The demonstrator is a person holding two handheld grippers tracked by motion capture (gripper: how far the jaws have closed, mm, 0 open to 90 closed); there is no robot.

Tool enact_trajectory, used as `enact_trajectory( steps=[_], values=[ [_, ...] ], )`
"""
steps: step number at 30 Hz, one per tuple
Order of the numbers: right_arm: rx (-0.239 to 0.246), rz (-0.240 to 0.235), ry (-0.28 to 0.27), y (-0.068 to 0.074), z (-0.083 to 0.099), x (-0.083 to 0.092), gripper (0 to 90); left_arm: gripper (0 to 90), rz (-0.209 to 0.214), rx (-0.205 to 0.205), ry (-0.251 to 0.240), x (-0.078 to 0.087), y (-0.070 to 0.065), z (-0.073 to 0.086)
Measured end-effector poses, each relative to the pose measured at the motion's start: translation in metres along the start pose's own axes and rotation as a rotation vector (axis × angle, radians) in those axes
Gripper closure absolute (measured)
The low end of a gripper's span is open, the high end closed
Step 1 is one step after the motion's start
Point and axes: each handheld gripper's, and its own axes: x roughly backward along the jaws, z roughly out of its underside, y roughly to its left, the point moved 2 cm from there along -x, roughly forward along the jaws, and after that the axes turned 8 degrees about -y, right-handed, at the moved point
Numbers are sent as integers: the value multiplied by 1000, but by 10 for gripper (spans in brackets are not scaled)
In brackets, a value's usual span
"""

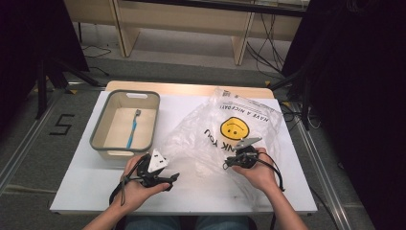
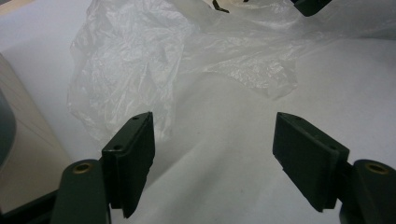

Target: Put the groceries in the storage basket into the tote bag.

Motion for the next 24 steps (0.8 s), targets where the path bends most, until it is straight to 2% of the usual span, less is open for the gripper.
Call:
enact_trajectory(
  steps=[3, 9, 12, 16, 18, 19, 20, 22, 24],
  values=[
    [-13, 0, -1, -1, 1, 0, 900, 294, 3, -5, 6, 0, 0, 0],
    [-54, 29, -83, -3, -6, 12, 900, 295, 4, -6, 2, -1, -2, 0],
    [-40, 22, -78, -2, -7, 14, 890, 295, 5, -12, 8, -2, -2, 0],
    [-5, -4, 10, 3, -6, 7, 542, 295, 5, -12, 8, -2, -2, 0],
    [26, -19, 63, 5, -3, 0, 462, 295, 4, -12, 7, -2, -2, 0],
    [31, -19, 88, 6, -1, -3, 460, 295, 3, -10, 4, -1, -2, 0],
    [31, -19, 88, 6, -1, -3, 460, 295, 3, -10, 4, -1, -2, 0],
    [28, -12, 119, 5, 4, -8, 604, 295, 3, -10, 4, -1, -2, 0],
    [24, -4, 116, 4, 4, -8, 756, 295, 2, -8, 3, -2, -1, 0]
  ],
)
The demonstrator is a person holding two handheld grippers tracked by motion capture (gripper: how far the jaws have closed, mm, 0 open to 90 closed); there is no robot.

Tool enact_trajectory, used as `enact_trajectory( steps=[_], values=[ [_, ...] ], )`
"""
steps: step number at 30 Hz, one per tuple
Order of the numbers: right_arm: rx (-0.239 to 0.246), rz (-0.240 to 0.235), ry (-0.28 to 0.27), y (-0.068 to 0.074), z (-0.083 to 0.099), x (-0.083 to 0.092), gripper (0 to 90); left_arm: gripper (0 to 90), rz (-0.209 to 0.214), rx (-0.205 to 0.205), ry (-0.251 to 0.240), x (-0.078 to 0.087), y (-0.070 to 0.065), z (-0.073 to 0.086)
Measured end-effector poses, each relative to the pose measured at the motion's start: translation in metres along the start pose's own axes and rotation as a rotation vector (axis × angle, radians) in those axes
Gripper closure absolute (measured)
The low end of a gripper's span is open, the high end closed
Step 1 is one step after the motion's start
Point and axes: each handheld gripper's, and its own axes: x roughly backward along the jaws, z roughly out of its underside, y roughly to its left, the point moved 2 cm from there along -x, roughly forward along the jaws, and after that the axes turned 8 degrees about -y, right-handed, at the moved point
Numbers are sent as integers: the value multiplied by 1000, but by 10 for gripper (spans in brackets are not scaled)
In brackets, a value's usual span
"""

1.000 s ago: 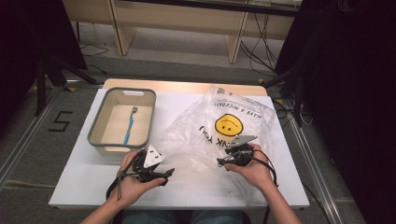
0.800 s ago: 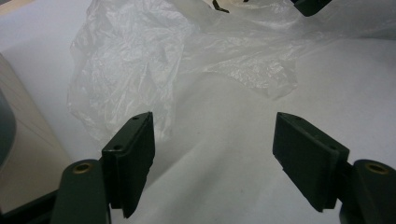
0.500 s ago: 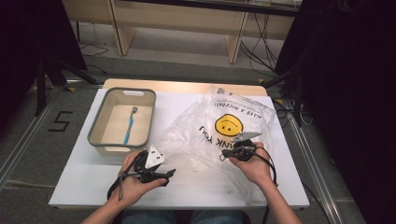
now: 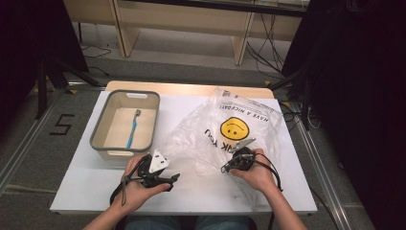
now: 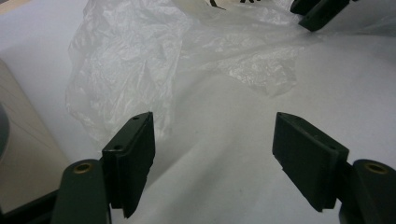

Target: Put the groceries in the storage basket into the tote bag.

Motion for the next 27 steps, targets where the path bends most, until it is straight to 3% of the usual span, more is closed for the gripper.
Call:
enact_trajectory(
  steps=[2, 4, 10, 16, 18, 19, 27],
  values=[
    [-16, -2, -22, -1, -1, 3, 855, 295, 0, 0, 4, 0, 0, 0],
    [-27, -1, -43, -1, -2, 6, 900, 295, 2, -4, 7, 0, 0, 0],
    [-51, 4, -100, -2, -6, 17, 900, 297, 1, -9, 1, 0, -2, -1],
    [-61, 86, -266, -2, -23, 43, 900, 305, -1, -13, -17, 2, -2, -4],
    [-59, 100, -290, -2, -26, 47, 900, 307, -4, -8, -28, 3, -2, -6],
    [-54, 126, -333, -2, -31, 54, 900, 308, -6, -9, -31, 4, -1, -7],
    [-52, 187, -458, 1, -52, 77, 900, 310, -43, 4, -70, 13, 6, -13]
  ],
)
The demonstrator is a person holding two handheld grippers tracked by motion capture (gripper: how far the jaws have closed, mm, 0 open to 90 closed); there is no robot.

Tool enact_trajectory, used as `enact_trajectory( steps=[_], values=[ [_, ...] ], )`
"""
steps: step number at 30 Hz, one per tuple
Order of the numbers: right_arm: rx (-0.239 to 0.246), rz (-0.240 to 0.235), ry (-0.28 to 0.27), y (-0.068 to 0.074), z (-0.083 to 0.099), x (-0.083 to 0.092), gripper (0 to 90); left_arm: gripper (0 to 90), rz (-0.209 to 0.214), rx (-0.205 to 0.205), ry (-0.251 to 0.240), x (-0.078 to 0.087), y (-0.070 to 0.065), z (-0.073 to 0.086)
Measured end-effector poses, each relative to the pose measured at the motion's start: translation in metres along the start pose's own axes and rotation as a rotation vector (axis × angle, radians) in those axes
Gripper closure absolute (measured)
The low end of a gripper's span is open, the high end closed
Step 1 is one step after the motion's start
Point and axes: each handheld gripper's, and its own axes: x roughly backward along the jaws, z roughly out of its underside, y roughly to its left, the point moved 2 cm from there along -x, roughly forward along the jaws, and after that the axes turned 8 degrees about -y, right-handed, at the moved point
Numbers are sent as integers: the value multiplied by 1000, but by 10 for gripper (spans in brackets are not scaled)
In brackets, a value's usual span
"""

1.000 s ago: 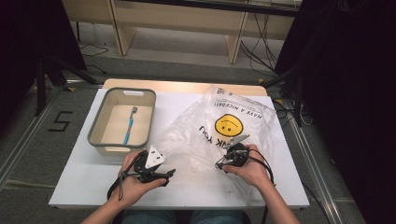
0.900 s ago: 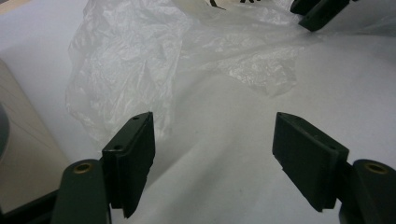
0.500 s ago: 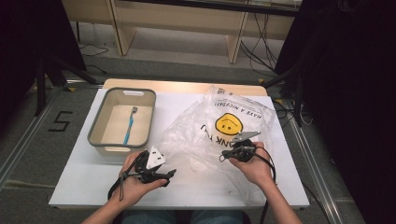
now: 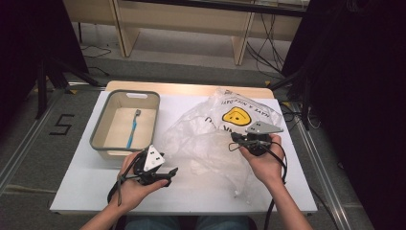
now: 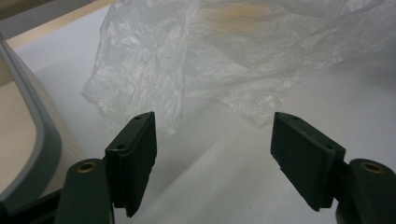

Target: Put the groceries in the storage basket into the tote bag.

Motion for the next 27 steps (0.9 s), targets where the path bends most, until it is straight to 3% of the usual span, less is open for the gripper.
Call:
enact_trajectory(
  steps=[12, 18, 27],
  values=[
    [-38, 59, -74, -8, -9, 4, 900, 306, -17, 33, -41, 8, 8, -13],
    [-42, 58, -86, -8, -9, 5, 900, 297, -30, 58, -66, 18, 20, -26],
    [-45, 52, -83, -8, -11, 2, 900, 289, -87, 80, -94, 34, 46, -36]
  ],
)
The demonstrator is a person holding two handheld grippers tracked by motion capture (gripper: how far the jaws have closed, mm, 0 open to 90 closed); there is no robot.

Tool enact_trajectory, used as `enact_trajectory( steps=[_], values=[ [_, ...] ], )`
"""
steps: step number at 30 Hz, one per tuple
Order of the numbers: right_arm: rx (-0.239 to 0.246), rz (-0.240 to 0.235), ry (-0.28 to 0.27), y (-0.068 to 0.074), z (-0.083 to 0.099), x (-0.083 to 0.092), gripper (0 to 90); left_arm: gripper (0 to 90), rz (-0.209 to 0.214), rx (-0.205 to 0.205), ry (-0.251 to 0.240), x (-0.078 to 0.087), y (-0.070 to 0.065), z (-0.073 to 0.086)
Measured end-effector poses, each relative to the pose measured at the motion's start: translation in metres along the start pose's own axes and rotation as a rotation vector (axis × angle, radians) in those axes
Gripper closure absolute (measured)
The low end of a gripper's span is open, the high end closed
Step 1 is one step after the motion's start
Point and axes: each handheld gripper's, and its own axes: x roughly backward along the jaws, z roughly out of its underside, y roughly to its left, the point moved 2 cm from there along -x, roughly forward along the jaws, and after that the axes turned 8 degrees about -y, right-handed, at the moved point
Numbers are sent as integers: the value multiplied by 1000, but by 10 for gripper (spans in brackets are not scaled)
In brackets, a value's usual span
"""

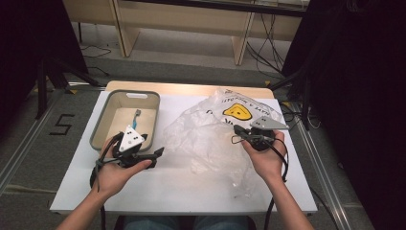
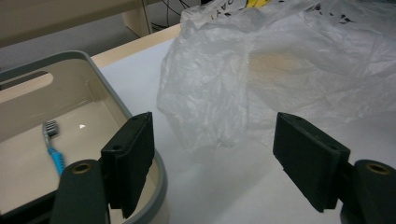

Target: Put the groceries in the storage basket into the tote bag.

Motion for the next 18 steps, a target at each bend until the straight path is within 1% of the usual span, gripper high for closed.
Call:
enact_trajectory(
  steps=[3, 4, 5, 6, 7, 8, 10, 11, 14, 15, 16, 17, 18],
  values=[
    [-1, -1, -5, -1, -1, 0, 900, 288, -15, 23, -12, 4, 10, -4],
    [-3, -3, -5, -1, 0, 0, 900, 288, -15, 23, -12, 4, 10, -4],
    [-3, -3, -5, -1, 0, 0, 900, 288, -21, 25, -14, 4, 13, -5],
    [-3, -3, -1, -1, 0, 0, 900, 288, -28, 33, -16, 5, 16, -7],
    [-3, -3, -2, 0, 0, 0, 900, 289, -53, 40, -17, 4, 24, -10],
    [-1, -4, -2, 0, 0, 0, 900, 289, -53, 40, -17, 4, 24, -10],
    [-1, -6, -5, 0, 0, 0, 900, 289, -75, 44, -5, 1, 32, -13],
    [-1, -7, -6, 0, 0, 0, 900, 289, -96, 47, 7, -2, 40, -14],
    [-2, -5, -7, 0, 0, 1, 900, 289, -121, 58, 18, -8, 51, -16],
    [-2, -6, -7, 0, 0, 1, 900, 289, -121, 58, 18, -8, 51, -16],
    [-2, -5, -8, 0, 0, 1, 900, 288, -132, 67, 33, -12, 58, -16],
    [-3, -4, -8, 0, 0, 1, 900, 287, -141, 71, 37, -14, 62, -16],
    [-4, -4, -8, -1, 0, 1, 900, 288, -141, 71, 37, -14, 62, -16]
  ],
)
